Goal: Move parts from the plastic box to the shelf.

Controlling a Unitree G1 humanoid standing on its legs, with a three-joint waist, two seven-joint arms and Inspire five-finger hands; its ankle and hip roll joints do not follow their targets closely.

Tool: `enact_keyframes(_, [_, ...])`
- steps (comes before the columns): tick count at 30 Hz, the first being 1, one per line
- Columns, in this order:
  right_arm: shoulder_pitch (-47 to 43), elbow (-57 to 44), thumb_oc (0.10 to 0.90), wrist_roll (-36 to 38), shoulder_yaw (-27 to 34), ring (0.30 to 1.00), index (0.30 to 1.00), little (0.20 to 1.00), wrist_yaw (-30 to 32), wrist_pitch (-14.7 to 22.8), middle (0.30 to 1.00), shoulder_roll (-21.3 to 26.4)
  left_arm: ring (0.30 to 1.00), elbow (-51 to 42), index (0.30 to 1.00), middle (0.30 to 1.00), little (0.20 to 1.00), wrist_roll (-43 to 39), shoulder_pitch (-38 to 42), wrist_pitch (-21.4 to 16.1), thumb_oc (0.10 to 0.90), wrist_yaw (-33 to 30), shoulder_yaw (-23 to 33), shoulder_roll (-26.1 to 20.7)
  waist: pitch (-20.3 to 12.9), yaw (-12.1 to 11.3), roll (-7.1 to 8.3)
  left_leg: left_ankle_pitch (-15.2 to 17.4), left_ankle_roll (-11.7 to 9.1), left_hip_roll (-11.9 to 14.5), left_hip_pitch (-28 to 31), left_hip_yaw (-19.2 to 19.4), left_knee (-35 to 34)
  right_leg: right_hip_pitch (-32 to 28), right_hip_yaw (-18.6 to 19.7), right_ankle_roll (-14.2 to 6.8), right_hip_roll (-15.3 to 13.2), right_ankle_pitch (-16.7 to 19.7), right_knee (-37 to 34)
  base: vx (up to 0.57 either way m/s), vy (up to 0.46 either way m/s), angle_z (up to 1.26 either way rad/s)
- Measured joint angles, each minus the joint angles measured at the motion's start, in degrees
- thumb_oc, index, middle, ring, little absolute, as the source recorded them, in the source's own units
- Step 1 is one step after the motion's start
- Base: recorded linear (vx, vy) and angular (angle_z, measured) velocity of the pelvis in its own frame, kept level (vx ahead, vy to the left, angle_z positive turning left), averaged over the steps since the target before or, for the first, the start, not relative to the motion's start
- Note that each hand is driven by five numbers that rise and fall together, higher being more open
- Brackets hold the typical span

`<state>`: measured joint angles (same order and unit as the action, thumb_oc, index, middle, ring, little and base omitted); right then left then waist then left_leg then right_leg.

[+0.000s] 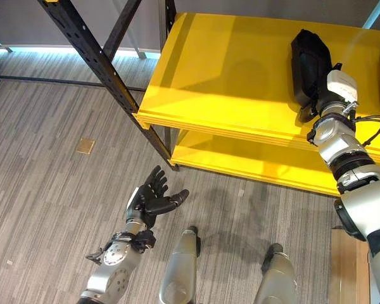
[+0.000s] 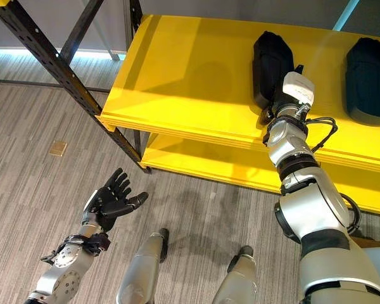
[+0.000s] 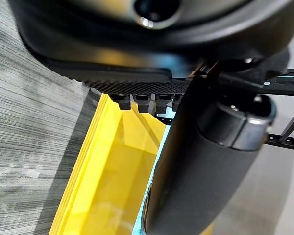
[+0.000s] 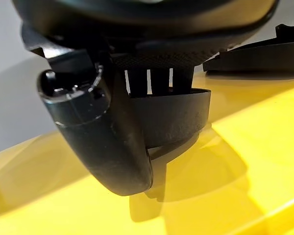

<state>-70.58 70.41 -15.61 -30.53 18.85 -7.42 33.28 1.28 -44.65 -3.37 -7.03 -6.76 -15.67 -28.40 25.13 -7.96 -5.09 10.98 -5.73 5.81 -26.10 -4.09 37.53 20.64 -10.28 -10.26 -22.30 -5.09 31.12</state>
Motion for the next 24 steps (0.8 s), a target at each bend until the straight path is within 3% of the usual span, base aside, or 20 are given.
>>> enact_keyframes(1, [0.0, 0.0, 0.52, 0.0, 0.0, 0.467, 0.467, 0.467, 0.0, 0.0, 0.467, 0.0, 1.0, 0.0, 1.0, 1.0, 1.0, 0.0, 0.0, 0.0, 0.9, 0.0, 0.0, 0.0, 0.0, 0.0, 0.08, 0.0, 0.0, 0.0, 0.0, 0.0, 0.0, 0.0, 0.0, 0.0, 0.0, 0.0, 0.0, 0.0, 0.0, 0.0])
enact_keyframes(2, [0.0, 0.0, 0.9, 0.1, 0.1, 1.0, 1.0, 1.0, 0.0, -0.1, 1.0, -0.2, 1.0, 0.0, 1.0, 1.0, 1.0, 0.0, 0.0, 0.0, 0.9, 0.0, 0.0, 0.0, 0.0, 0.0, 0.13, 0.0, 0.0, 0.0, -0.1, 0.0, 0.1, 0.0, 0.0, 0.0, 0.0, 0.0, -0.1, 0.0, 0.0, 0.0])
enact_keyframes(24, [-1.2, -7.6, 0.9, 2.4, -0.3, 1.0, 1.0, 1.0, -2.3, -0.3, 1.0, -1.7, 1.0, 0.0, 1.0, 1.0, 1.0, 0.0, 0.1, -0.5, 0.9, -0.1, 1.5, -0.1, 0.4, 1.0, 1.24, 0.0, 0.0, 0.2, -0.7, 0.3, 0.2, 0.8, 0.4, -0.1, 0.3, 0.4, -0.3, 0.0, 0.0, 0.0])
